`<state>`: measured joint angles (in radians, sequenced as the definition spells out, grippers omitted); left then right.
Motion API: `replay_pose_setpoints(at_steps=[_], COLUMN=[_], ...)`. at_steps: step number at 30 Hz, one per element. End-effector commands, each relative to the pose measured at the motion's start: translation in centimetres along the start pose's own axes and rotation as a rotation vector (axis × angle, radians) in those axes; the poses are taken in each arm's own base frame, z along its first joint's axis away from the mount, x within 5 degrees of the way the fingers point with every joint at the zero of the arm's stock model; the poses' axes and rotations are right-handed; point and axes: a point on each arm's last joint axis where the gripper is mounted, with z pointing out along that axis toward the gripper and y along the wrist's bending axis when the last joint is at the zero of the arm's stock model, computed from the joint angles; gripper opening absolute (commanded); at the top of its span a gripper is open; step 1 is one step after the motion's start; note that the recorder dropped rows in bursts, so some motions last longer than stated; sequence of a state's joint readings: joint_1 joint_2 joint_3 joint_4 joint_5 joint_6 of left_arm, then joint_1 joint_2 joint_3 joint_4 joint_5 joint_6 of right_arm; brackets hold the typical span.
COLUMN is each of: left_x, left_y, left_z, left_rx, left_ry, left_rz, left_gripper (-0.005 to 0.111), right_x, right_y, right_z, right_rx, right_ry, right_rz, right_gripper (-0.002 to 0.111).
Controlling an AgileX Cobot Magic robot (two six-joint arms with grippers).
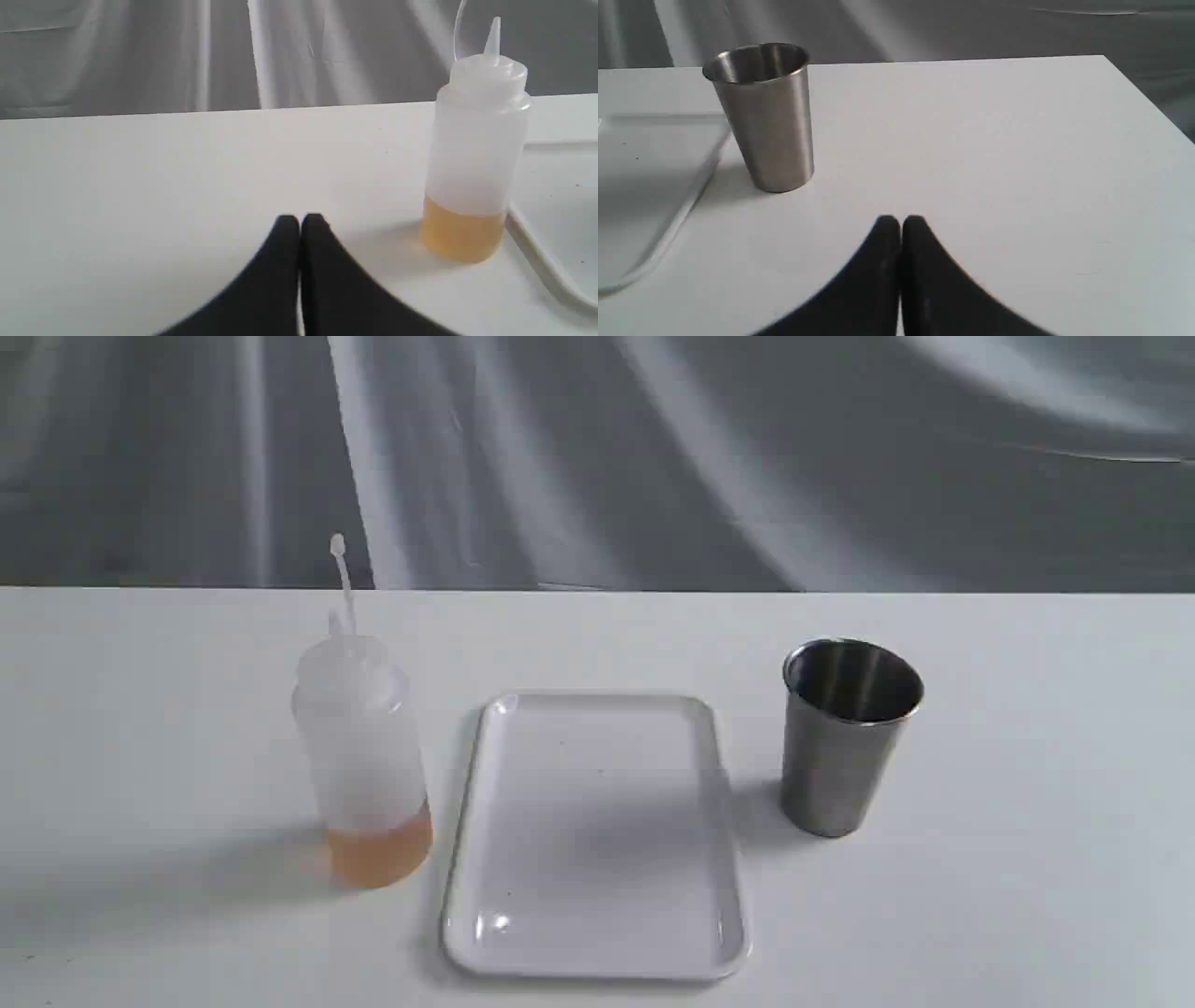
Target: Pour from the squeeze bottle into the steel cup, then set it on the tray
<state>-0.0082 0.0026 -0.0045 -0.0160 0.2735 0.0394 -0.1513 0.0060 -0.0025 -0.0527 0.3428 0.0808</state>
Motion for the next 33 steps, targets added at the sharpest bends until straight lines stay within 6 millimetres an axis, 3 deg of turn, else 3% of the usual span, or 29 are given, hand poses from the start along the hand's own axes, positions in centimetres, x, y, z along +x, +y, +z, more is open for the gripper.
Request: replay_pose_setpoints(at_steps=[1, 16, 22, 26, 33], left_x=[0.1, 0.1, 0.1, 0.1, 0.1], left_y=[0.0, 0.0, 0.0, 0.0, 0.0], left_z=[0.0, 0.0, 0.0, 0.0, 0.0], left_rx=[0.006, 0.006, 0.006, 0.006, 0.006], left_ry=[-0.006, -0.006, -0.006, -0.006, -0.006], left_rz=[-0.005, -0.002, -0.004, -0.004, -0.002], left_gripper=[0.000, 0.000, 0.000, 0.000, 0.000], right_x=[0.1, -0.1, -1.9, -3.6, -5.1], right_y=[0.0, 0.0, 0.2, 0.2, -1.5], right_z=[0.0, 0.0, -0.2, -0.8, -1.8], right_rx=[-0.006, -0.006, -0.028, -0.068, -0.062], right_ry=[-0.004, -0.016, -0.224, -0.415, -0.651], right_rz=[0.007, 0.001, 0.025, 0.216, 0.715], right_gripper=[0.000, 0.000, 0.000, 0.000, 0.000])
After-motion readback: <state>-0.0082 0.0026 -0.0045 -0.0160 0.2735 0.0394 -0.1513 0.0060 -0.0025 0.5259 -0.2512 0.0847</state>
